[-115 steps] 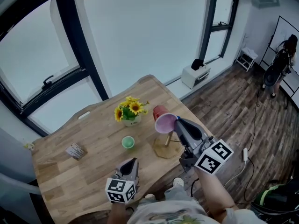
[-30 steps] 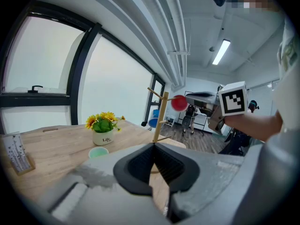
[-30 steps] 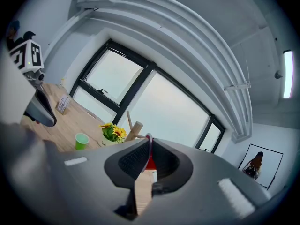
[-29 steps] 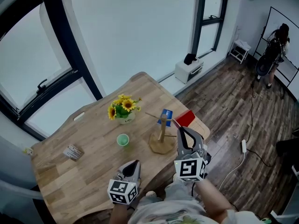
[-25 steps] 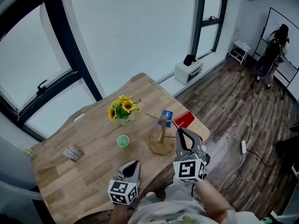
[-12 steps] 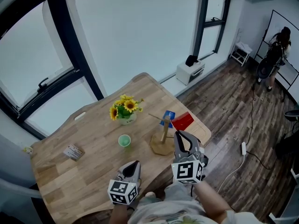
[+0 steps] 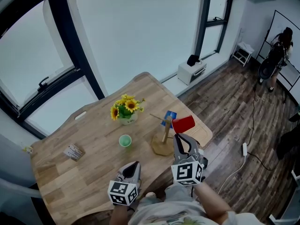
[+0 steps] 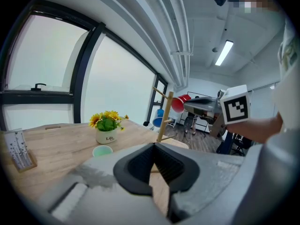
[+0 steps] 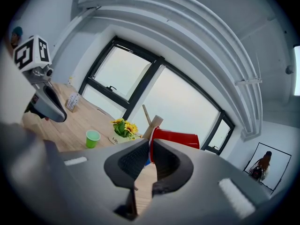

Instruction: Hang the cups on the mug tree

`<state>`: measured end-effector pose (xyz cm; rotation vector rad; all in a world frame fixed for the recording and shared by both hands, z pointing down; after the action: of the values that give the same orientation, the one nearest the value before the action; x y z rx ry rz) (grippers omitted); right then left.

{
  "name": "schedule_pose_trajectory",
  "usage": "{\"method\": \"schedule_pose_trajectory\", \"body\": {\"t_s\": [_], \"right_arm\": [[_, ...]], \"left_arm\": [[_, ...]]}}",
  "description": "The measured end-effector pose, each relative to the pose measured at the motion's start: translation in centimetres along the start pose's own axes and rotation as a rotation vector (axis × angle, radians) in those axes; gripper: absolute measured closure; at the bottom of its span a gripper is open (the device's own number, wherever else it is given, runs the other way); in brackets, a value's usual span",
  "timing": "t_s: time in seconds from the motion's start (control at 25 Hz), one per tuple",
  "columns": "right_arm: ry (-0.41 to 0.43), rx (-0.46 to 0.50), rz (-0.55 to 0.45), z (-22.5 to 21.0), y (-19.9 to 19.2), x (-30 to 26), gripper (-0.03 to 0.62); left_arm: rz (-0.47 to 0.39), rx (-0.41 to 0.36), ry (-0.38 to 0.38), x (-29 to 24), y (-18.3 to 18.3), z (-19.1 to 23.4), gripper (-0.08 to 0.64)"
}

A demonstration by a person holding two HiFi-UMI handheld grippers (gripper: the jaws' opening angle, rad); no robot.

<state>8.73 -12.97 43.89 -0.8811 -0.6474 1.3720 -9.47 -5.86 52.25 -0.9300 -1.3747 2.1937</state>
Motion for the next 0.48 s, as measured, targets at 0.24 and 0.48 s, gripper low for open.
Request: {"method": "schedule_pose_trajectory", "body": {"t_s": [0.24,0.48], "right_arm": [[0.018,0.002,0.016,0.5,-0.5,0.1,0.566],[0.044,-0.003,0.033,1.2,-1.1,0.2,0.548]], "left_arm": [[0.004,0.0,0.002,0.1,-0.1,-0.2,0.558],[0.006,0.002,0.002,0.4,-0.2,-0.1,0.558]]}}
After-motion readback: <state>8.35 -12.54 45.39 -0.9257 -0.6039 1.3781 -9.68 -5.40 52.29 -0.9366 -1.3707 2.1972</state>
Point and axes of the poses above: the fingertips, and each gripper's own axes: x backward along the fingers, z to its left, y out of its top, the point moved 3 cm from there along x, backward along the fingers, and after that the axes turned 12 degrees about -y, right-handed, at the moved point
